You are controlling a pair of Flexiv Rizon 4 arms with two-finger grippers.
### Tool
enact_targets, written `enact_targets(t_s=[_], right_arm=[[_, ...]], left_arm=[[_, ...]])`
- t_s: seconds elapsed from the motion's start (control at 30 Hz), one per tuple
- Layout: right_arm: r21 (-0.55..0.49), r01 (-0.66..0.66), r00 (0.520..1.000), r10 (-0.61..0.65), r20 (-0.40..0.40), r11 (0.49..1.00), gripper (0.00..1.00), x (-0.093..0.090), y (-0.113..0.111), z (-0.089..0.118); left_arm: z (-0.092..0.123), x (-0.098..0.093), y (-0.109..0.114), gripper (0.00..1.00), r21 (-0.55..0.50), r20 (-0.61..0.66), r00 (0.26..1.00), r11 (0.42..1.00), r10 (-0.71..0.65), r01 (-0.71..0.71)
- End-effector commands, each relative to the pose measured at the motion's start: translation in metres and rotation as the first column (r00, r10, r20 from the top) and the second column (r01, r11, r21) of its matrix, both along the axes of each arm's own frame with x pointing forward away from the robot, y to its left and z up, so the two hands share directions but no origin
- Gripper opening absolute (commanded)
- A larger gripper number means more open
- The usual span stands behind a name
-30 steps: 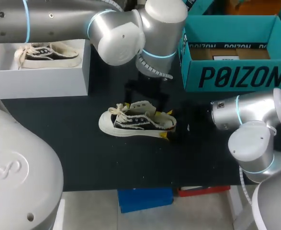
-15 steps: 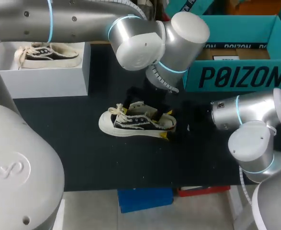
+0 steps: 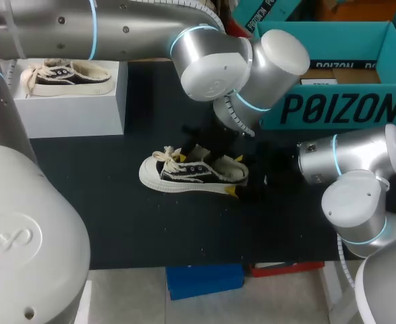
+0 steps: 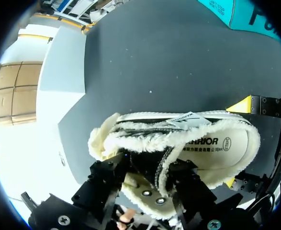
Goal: Take the shoe out of the shoebox, open the shoe tongue, remove and reinsert the insole, then place the shoe into the shoebox
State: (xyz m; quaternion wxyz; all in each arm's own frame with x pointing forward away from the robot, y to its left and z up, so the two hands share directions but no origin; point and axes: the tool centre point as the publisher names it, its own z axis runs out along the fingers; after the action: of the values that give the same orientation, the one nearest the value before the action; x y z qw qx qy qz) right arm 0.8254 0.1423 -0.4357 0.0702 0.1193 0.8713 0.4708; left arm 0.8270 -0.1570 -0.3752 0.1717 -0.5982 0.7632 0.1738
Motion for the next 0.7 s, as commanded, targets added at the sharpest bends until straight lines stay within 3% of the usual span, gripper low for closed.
enact_targets(t_s=[0.03,0.47,0.7], right_arm=[[-0.001,0.002,1.000,-0.002,-0.001,1.000,0.00,0.002,0.002,-0.002],[-0.001,0.002,1.000,-0.002,-0.001,1.000,0.00,0.002,0.002,-0.002],[-0.001,0.002,1.000,-0.002,-0.001,1.000,0.00,0.002,0.002,-0.002]], left_arm=[[0.006,0.000,-0.004,0.00,0.010,0.011,1.000,1.000,-0.015,0.015],[0.026,0.001,-0.011,0.00,-0.068,0.048,0.998,0.997,-0.031,0.034],[0.041,-0.002,0.004,0.00,-0.097,0.089,0.996,0.995,-0.010,0.018]])
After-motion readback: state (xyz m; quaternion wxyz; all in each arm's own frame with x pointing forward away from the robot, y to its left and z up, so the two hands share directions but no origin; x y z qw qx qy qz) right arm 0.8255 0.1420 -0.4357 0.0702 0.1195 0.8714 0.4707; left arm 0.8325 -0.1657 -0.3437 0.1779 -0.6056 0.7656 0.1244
